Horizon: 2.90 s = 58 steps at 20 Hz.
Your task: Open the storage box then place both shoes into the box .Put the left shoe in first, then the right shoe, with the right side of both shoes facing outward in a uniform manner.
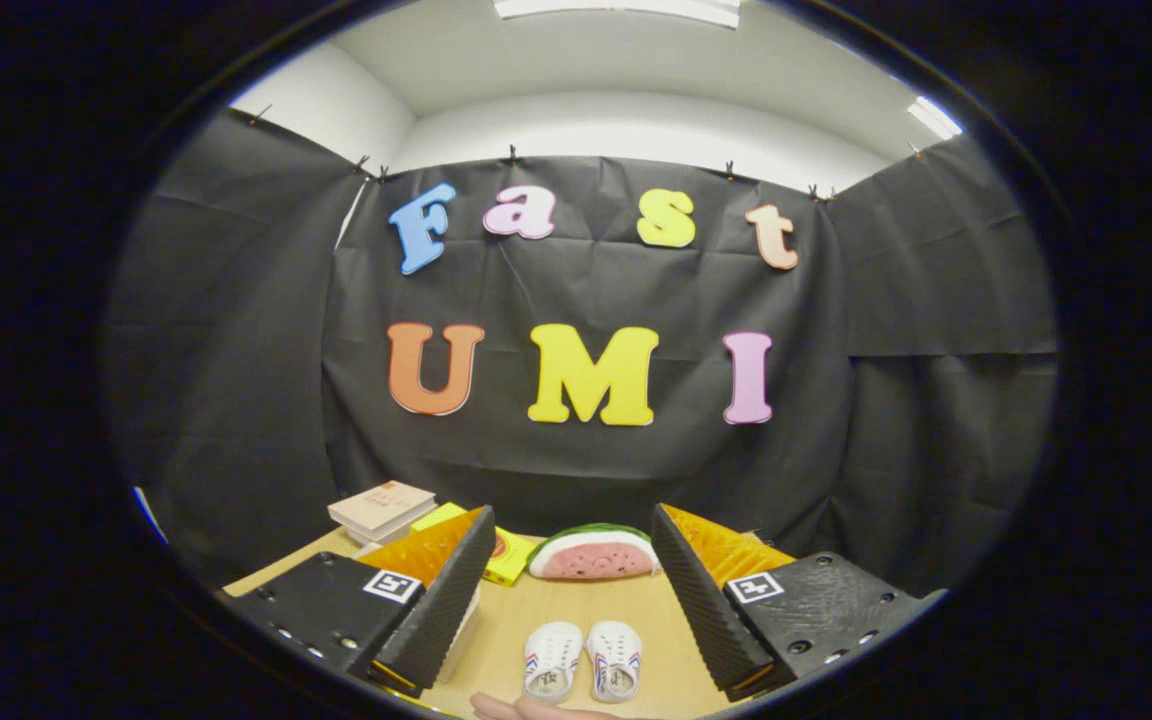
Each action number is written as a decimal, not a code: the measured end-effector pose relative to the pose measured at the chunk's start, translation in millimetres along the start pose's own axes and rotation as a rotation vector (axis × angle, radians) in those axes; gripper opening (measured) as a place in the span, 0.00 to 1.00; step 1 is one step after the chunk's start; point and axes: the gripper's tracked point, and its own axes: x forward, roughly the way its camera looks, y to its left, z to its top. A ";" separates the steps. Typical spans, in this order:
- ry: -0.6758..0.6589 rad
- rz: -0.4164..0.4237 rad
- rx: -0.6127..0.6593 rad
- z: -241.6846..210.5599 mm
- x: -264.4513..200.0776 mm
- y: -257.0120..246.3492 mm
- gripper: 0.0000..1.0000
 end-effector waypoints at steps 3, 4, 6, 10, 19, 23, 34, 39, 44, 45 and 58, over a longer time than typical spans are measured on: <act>0.043 0.033 0.019 -16.3 19.9 -1.0 0.95; 0.067 0.051 0.030 -25.2 27.7 0.7 0.95; 0.133 0.108 0.067 -45.9 44.2 6.9 0.95; 0.307 0.264 0.167 -97.4 81.5 27.8 0.96; 0.749 0.747 0.475 -213.3 136.5 95.1 0.95; 0.881 0.908 0.633 -246.5 152.3 121.9 0.95; 1.169 1.143 0.953 -275.2 144.2 154.5 0.63; 1.179 1.055 0.972 -267.7 144.7 139.6 0.13; 1.181 0.948 0.891 -249.9 135.0 134.0 0.01; 1.191 0.927 0.870 -245.2 131.4 133.5 0.01; 1.112 0.829 0.807 -144.0 112.9 174.6 0.01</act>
